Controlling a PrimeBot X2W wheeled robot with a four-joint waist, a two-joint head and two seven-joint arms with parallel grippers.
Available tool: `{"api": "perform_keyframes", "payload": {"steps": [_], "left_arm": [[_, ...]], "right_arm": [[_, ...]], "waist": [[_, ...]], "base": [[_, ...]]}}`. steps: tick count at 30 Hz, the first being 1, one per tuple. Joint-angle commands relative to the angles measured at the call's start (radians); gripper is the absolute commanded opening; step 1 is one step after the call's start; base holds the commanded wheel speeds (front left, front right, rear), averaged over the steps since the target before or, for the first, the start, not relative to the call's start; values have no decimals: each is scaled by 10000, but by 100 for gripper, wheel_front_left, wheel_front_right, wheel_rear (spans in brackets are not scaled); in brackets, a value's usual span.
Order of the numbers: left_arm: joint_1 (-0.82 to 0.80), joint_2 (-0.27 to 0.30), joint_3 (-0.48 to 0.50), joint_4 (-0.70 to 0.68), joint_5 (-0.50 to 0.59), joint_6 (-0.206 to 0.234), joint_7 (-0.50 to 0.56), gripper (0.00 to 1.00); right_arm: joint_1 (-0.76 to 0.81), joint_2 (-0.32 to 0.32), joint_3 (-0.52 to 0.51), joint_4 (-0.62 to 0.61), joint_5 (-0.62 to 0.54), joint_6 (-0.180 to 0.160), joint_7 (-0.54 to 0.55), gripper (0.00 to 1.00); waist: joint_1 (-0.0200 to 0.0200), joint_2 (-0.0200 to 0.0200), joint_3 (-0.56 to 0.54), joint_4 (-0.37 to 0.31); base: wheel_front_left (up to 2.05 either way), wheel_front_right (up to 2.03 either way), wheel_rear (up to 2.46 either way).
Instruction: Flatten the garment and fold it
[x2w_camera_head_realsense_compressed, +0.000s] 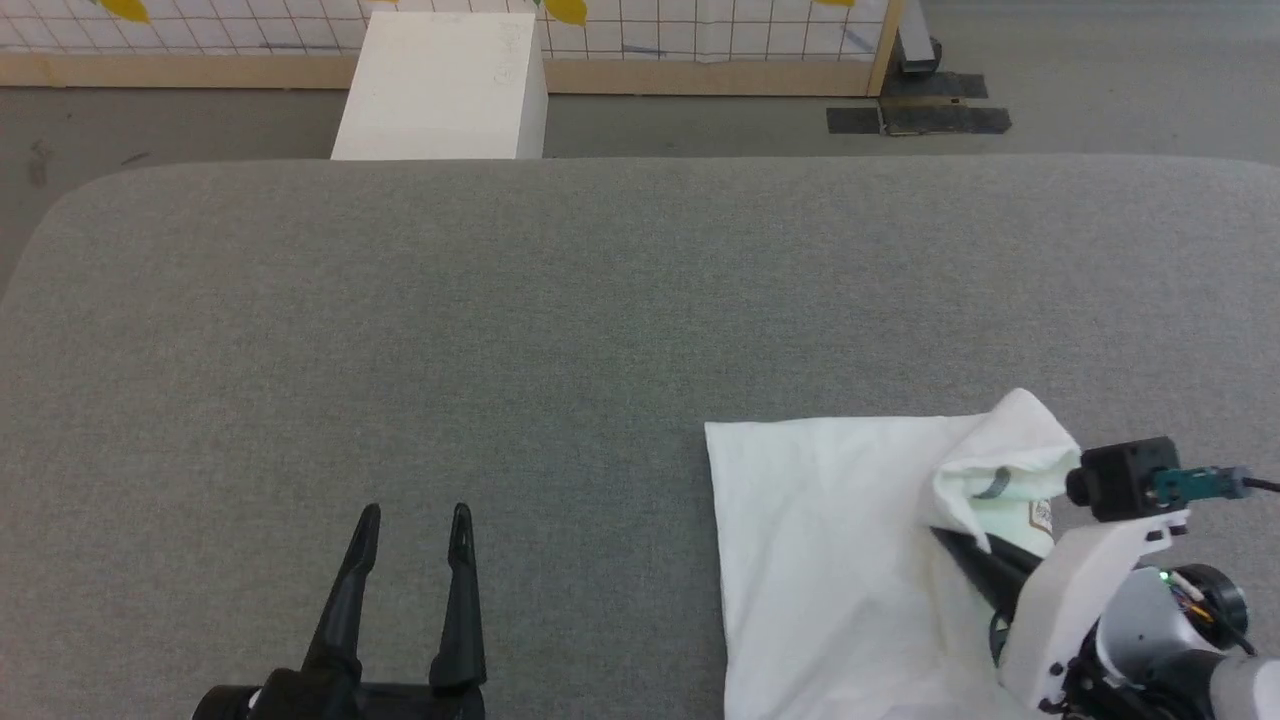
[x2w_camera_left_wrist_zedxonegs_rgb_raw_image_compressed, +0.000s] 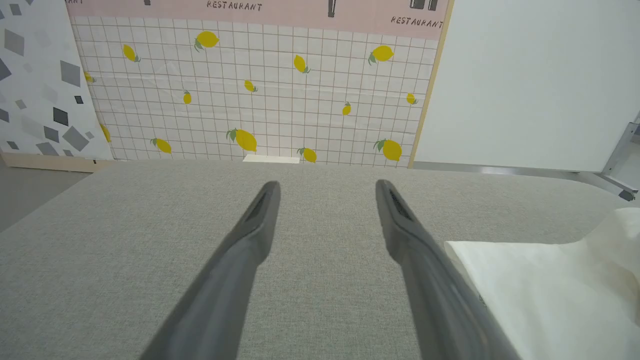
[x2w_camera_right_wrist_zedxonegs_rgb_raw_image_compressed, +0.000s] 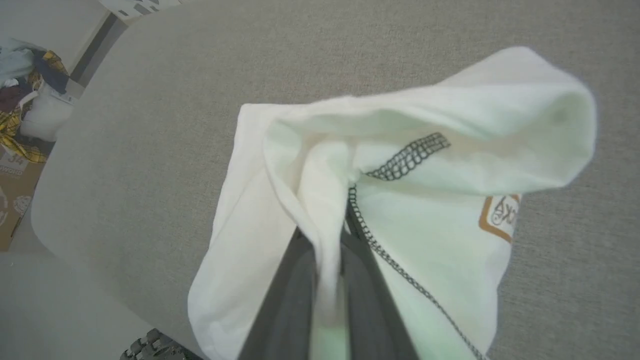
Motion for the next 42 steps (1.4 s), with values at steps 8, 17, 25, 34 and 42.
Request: {"api": "perform_keyframes", "payload": {"steps": [8, 17, 25, 34, 42], "left_arm": [[-326, -55, -68, 169, -160, -96, -38, 100], [-530, -59, -248, 483, -273, -161, -38, 100], [-569, -59, -386, 770, -404, -228, -38, 100], [-456, -60, -387, 909, -462, -278, -38, 100], [-268, -60, -287, 772, -486, -263, -38, 100]], "right_arm": [[-664, 540, 1504, 456, -285, -13, -32, 0], [-1855, 1172, 2248, 3161, -2188, -13, -737, 0], [-2542, 1204, 2636, 5418, -2058, -13, -1499, 100], [-3121, 1206, 3412, 5700, -325, -13, -2158, 100], [-2086, 833, 1059, 3072, -893, -13, -1316, 100]], "waist": [[0, 0, 206, 257], [0, 0, 186, 443], [0, 0, -96, 526], [0, 0, -365, 469], [0, 0, -386, 322]], "base": [[0, 0, 0], [0, 0, 0], [0, 0, 0], [0, 0, 0], [0, 0, 0]]}}
